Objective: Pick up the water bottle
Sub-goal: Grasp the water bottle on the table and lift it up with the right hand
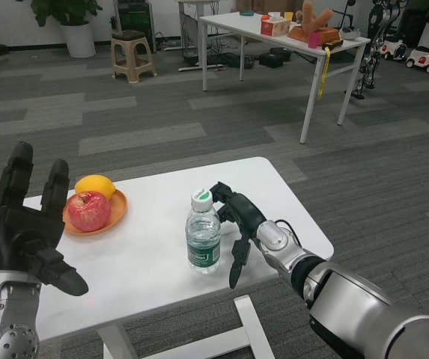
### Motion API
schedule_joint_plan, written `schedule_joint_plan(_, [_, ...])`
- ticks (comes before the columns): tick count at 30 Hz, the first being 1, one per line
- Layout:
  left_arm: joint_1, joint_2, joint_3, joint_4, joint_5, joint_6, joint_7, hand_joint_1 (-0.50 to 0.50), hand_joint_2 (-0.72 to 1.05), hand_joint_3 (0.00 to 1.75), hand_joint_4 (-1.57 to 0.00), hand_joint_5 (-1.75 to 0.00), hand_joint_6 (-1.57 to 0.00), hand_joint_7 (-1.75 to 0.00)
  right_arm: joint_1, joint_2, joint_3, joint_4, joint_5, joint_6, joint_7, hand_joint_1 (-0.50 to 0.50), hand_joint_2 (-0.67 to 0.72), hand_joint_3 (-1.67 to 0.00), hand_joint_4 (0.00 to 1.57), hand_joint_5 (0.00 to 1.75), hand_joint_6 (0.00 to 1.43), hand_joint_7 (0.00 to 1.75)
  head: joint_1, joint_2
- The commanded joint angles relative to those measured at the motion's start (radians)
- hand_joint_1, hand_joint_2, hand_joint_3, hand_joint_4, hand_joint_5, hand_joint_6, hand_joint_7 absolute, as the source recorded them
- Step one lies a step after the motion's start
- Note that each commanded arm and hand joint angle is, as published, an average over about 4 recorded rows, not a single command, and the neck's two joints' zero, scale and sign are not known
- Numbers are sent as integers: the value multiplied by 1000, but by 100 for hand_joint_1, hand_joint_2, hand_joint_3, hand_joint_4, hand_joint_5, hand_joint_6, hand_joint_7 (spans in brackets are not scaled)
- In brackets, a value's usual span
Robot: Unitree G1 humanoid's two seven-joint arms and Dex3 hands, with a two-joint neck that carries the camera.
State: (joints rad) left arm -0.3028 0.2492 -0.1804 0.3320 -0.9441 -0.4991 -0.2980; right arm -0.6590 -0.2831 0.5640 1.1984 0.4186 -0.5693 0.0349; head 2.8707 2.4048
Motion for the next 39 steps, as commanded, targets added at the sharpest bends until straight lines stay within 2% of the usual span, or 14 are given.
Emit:
schedule_joint_plan(1, [7, 4, 1, -7, -5, -9, -1, -50, -64, 9, 0, 0, 0, 0, -39, 1, 7, 6, 5, 3, -3, -46, 60, 0, 1, 112, 0, 120, -2, 2])
schedule_joint_plan(6, [7, 4, -1, -7, -5, -9, -1, -50, -64, 9, 0, 0, 0, 0, -53, 12, 57, 6, 5, 3, -4, -46, 68, 0, 0, 90, 0, 89, -2, 2])
schedule_joint_plan(9, [7, 4, -1, -7, -5, -9, -1, -50, -64, 9, 0, 0, 0, 0, -62, 18, 81, 6, 5, 3, -5, -48, 72, 0, 0, 78, 0, 84, 0, 3])
schedule_joint_plan(11, [7, 4, -1, -8, -5, -9, -1, -50, -68, 9, 0, 0, 0, 0, -66, 20, 91, 6, 5, 3, -6, -50, 72, 0, 0, 78, 0, 82, 2, 4])
schedule_joint_plan(14, [11, 4, 0, -10, -5, -9, -1, -50, -66, 9, 0, 0, 0, 0, -70, 23, 106, 6, 5, 3, -6, -50, 72, 0, 0, 78, 0, 77, 5, 5])
schedule_joint_plan(20, [16, 4, 3, -10, -5, -10, -1, -50, -64, 9, 0, 0, 0, 0, -75, 27, 130, 6, 5, 4, -6, -50, 72, 0, 0, 78, 0, 75, 6, 6])
schedule_joint_plan(25, [16, 4, 4, -10, -5, -10, -1, -50, -64, 4, 0, 0, 0, 0, -76, 28, 129, 6, 4, 3, -6, -46, 72, 0, 0, 63, 0, 84, 5, 5])
schedule_joint_plan(27, [16, 4, 4, -10, -5, -10, -1, -50, -64, 9, 0, 0, 0, 0, -76, 28, 129, 6, 4, 2, -6, -46, 69, 0, 0, 53, 0, 87, 4, 3])
schedule_joint_plan(31, [16, 4, 4, -10, -5, -9, -1, -50, -64, 9, 0, 0, 0, 0, -75, 28, 129, 4, 3, 1, -8, -46, 65, 0, 2, 46, 0, 91, 3, 3])
schedule_joint_plan(33, [16, 4, 4, -10, -5, -9, -1, -50, -64, 7, 0, 0, 0, 0, -74, 29, 130, 4, 3, -1, -17, -46, 58, 0, 6, 41, 0, 98, 3, 3])
schedule_joint_plan(34, [16, 4, 4, -10, -5, -10, -1, -50, -64, 4, 0, 0, 0, 0, -74, 30, 131, 4, 3, -3, -23, -46, 55, 0, 9, 39, 0, 103, 3, 3])
schedule_joint_plan(36, [17, 4, 4, -10, -5, -10, -1, -50, -64, 2, 0, 0, 0, 0, -74, 32, 133, 4, 3, -7, -34, -46, 50, 0, 29, 39, 4, 113, 3, 3])
schedule_joint_plan(38, [19, 4, 5, -10, -5, -10, -1, -50, -64, 7, 0, 0, 0, 0, -74, 33, 137, 4, 2, -10, -48, -46, 41, 0, 79, 44, 19, 122, 5, 3])
schedule_joint_plan(39, [20, 4, 5, -10, -5, -10, -1, -50, -64, 9, 0, 0, 0, 0, -74, 34, 140, 4, 2, -11, -56, -46, 38, 0, 96, 46, 25, 124, 5, 3])
